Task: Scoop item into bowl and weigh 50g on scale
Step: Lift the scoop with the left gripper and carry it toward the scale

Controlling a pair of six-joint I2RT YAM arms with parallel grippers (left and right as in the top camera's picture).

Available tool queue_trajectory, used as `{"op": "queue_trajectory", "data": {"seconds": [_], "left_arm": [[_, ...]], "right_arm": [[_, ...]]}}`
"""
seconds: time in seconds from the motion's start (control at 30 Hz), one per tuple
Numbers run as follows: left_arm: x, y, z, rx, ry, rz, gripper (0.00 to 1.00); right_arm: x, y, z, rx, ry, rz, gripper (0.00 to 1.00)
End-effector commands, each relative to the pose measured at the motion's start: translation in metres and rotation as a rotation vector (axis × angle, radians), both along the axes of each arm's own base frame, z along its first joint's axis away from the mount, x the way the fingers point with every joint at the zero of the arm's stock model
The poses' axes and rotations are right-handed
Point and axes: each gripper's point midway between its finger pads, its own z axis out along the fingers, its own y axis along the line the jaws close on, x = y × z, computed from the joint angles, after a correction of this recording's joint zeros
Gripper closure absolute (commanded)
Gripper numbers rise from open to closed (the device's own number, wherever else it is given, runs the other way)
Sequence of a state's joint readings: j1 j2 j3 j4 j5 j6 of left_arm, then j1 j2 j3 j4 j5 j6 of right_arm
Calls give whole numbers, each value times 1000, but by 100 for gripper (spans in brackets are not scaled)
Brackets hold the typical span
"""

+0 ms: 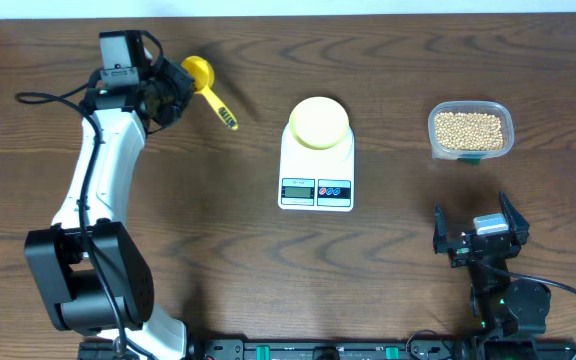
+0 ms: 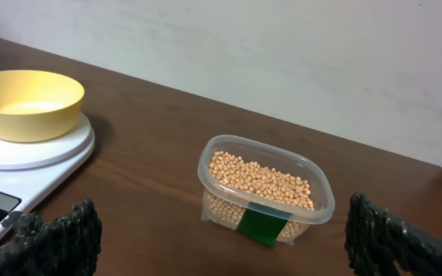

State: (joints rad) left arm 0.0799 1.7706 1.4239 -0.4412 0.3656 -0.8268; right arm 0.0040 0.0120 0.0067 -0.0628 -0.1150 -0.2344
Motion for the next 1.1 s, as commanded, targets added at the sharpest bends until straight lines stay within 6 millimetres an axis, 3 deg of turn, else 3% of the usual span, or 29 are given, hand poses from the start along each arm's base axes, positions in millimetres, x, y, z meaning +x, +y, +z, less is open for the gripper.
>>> {"op": "queue_trajectory", "data": {"seconds": [0.0, 0.23, 0.3, 0.53, 0.67, 0.8, 0.93, 1.07], "left_arm": [[-1, -13, 36, -54, -66, 24, 93], [-15, -42, 85, -56, -158, 20, 93], [-19, -52, 90, -87, -153, 41, 92], [-37, -83, 76, -203, -19, 101, 93], [-43, -106, 75, -226, -1, 73, 93], [-45, -116, 73, -192, -7, 68, 92], [-47, -121, 70, -171, -5, 107, 93], [-46, -120, 69, -151, -12, 158, 92]], "right_arm": [[0, 2, 0, 13, -1, 9, 1], [0, 2, 0, 13, -1, 9, 1], [0, 2, 0, 13, -1, 9, 1], [0, 2, 0, 13, -1, 9, 1], [0, 2, 0, 13, -1, 9, 1], [-1, 4, 1, 14, -2, 16, 1], [-7, 32, 10, 34, -38, 184, 1], [-23, 63, 51, 92, -187, 389, 1]]}}
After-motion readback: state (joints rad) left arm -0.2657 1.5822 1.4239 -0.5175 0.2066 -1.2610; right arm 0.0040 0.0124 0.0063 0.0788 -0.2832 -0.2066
